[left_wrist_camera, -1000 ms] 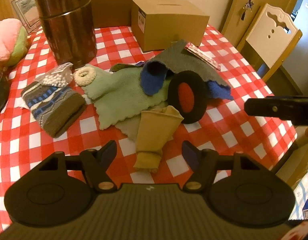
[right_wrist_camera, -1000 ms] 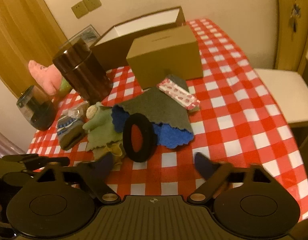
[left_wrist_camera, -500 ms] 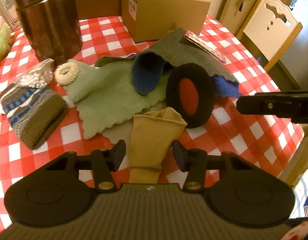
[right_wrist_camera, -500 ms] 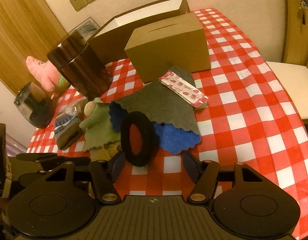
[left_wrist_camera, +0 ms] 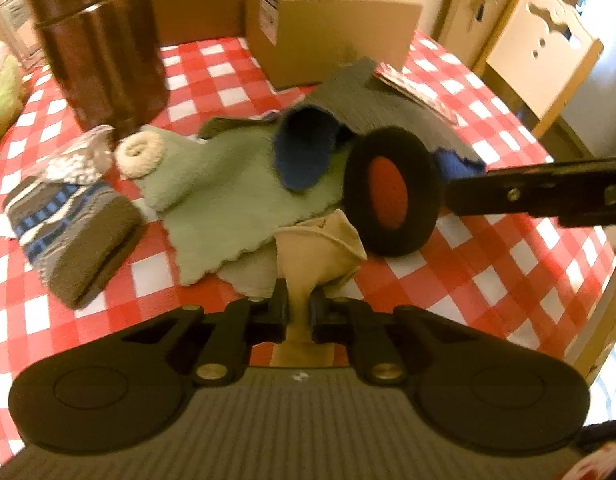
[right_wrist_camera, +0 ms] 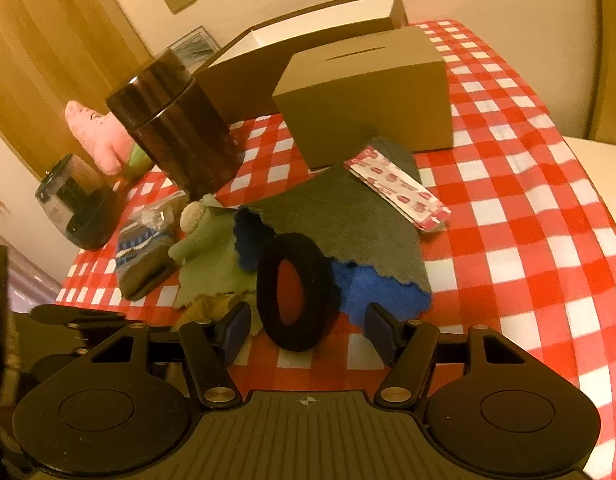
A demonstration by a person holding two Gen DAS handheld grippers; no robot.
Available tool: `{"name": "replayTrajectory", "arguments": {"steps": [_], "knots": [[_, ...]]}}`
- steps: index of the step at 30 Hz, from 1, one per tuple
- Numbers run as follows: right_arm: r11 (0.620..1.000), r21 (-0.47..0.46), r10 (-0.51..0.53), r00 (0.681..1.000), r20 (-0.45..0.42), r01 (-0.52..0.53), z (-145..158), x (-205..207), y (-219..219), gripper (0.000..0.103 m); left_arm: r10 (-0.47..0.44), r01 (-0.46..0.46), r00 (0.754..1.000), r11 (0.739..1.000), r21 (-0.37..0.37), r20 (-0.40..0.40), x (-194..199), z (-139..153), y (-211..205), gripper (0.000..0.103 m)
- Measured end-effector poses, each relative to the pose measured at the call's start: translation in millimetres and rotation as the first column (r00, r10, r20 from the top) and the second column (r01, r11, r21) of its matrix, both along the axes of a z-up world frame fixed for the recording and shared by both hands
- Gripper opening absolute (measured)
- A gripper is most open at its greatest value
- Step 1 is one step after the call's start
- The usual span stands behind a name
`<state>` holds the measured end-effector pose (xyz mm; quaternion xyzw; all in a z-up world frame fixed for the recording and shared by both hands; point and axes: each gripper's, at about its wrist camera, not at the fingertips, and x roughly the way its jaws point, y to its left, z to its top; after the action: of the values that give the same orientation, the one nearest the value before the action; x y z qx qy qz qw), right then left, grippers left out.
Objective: Organize soft objects
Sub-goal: 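Grasp the beige stocking with the left tool while the right tool grasps the black earmuff, then lift the stocking and earmuff and carry both tools to the white box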
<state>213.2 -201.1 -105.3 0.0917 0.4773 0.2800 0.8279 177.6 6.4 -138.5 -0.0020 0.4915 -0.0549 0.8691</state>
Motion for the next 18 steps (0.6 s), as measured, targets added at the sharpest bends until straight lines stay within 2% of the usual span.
{"name": "replayTrajectory", "arguments": {"steps": [7, 15, 17, 18], "knots": [[0.999, -0.026, 0.024, 1.000, 0.014, -0.023, -11.2, 9.3, 7.6, 0.049, 0.092, -0.093, 0.995, 0.996, 0.013, 0.040, -18.0, 24.7, 21.0, 0.008], [0.998, -0.037, 0.043, 0.999, -0.016, -0.044, -37.9, 21.1, 13.7, 0.038, 0.247, -0.244, 0.968, 0.969, -0.043, 0.056, -38.9, 47.0, 48.1, 0.008], [0.999, -0.014, 0.050, 0.999, -0.020, -0.051, -41.9, 21.9, 13.8, 0.024, 0.278, -0.275, 0.959, 0.960, -0.048, 0.061, -45.7, 52.1, 50.6, 0.009], [0.998, 0.003, 0.059, 0.998, -0.020, -0.059, -42.5, 21.6, 13.7, 0.020, 0.289, -0.286, 0.955, 0.957, -0.044, 0.065, -49.0, 54.3, 51.0, 0.009]]}}
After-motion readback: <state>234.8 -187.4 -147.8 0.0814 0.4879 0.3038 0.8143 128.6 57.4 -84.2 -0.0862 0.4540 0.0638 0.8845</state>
